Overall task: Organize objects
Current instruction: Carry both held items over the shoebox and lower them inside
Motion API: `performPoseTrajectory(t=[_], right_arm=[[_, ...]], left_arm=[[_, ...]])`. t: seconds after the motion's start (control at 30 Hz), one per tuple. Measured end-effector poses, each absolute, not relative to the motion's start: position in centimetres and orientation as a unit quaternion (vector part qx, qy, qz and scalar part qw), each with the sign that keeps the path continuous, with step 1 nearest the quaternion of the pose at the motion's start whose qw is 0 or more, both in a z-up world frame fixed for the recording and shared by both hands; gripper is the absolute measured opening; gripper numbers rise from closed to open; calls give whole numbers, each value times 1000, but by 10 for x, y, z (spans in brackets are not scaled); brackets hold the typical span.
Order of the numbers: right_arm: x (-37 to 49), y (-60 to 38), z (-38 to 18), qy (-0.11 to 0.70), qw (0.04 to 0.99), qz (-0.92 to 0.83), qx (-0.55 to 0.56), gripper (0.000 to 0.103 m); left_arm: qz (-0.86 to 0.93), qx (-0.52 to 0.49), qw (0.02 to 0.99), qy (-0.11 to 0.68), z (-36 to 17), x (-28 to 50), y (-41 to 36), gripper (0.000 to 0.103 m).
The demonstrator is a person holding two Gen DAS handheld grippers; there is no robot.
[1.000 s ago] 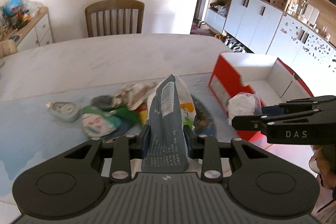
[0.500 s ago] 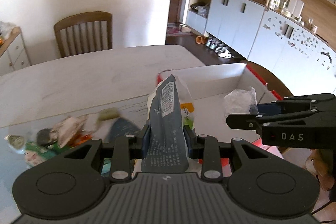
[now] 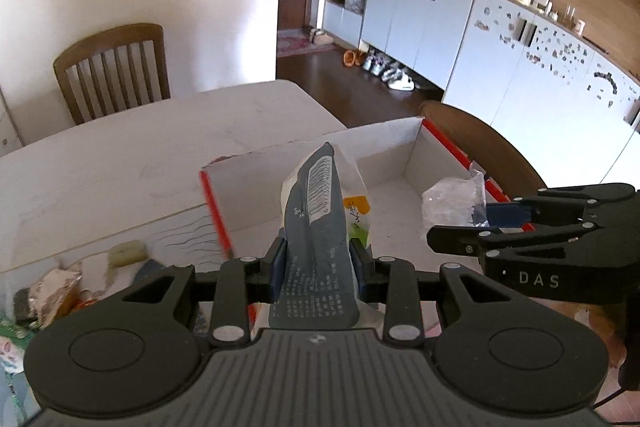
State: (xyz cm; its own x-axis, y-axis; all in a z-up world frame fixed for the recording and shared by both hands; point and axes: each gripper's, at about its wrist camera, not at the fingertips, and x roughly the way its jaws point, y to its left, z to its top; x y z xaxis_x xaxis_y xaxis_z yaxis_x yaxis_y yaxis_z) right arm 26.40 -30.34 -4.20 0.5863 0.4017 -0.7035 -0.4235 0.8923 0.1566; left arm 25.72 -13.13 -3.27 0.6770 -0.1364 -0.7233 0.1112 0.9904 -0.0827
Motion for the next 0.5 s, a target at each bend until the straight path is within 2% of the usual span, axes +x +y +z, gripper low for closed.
performPoseTrajectory(t=[0.5], right_arm=[[300, -317, -93, 456, 862, 216, -44, 40]], left_arm=[[-79, 13, 873, 481, -84, 328, -166, 32]])
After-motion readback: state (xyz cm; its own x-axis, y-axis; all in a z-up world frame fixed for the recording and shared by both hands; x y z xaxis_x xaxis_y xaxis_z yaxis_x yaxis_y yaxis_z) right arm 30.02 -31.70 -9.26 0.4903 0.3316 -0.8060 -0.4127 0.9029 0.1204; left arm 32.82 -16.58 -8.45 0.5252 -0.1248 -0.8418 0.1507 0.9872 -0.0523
